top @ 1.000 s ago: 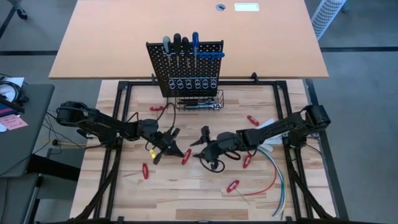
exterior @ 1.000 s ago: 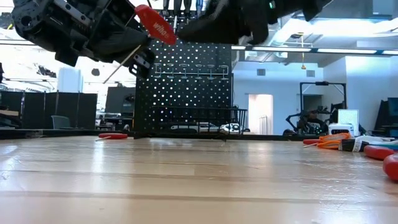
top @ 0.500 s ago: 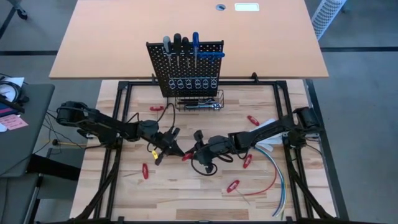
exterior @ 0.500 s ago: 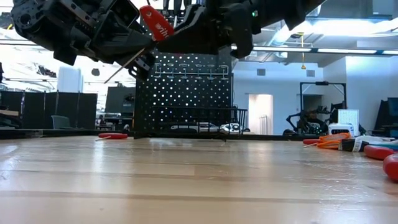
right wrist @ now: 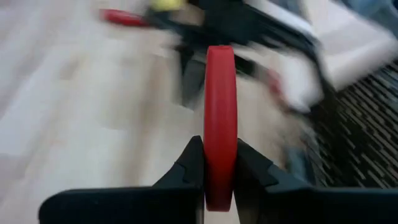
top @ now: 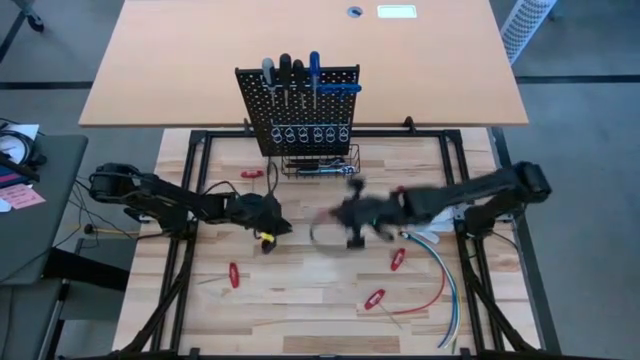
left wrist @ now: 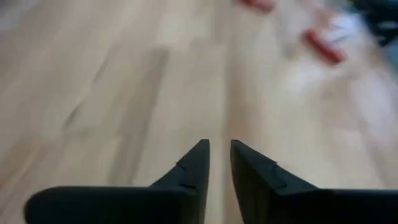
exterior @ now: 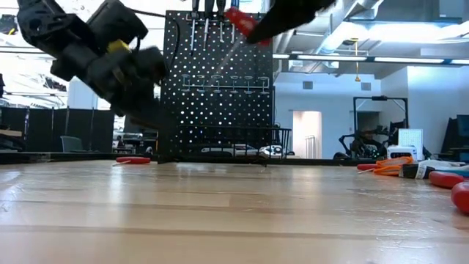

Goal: Hang tools onto peg board
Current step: Hang the red allen wrench on the pegboard

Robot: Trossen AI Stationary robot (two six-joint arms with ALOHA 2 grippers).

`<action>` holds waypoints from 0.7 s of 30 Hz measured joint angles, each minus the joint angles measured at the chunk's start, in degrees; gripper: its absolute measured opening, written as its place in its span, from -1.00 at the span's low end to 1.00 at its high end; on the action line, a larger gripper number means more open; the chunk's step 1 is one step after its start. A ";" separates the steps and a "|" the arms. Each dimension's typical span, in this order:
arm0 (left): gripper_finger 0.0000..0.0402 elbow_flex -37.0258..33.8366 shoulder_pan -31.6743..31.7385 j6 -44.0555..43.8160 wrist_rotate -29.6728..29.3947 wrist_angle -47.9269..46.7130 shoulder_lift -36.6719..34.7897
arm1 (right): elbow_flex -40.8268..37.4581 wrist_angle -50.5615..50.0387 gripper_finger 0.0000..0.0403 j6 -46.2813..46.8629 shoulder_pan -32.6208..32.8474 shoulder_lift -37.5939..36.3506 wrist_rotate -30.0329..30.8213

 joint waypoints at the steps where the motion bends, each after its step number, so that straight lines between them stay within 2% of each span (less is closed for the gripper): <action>1: -0.65 0.10 0.21 -1.24 -1.98 -2.33 -0.07 | 1.97 -4.83 -0.78 3.19 -1.09 -1.35 1.37; 5: -0.55 0.04 -0.05 -8.71 -11.37 -9.58 1.48 | 11.63 -23.53 -0.78 14.05 -6.67 -2.99 8.10; 10: -0.53 0.08 -2.06 -12.46 -18.64 -5.48 5.17 | 24.97 -39.31 -0.78 18.62 -16.24 -0.94 9.60; 14: -0.53 0.15 -3.33 -11.52 -19.44 0.47 8.80 | 34.39 -45.87 -0.78 16.03 -22.52 3.83 9.69; 21: -0.53 0.34 -3.45 -10.80 -19.43 6.70 14.88 | 47.03 -54.55 -0.78 12.11 -26.08 11.37 8.92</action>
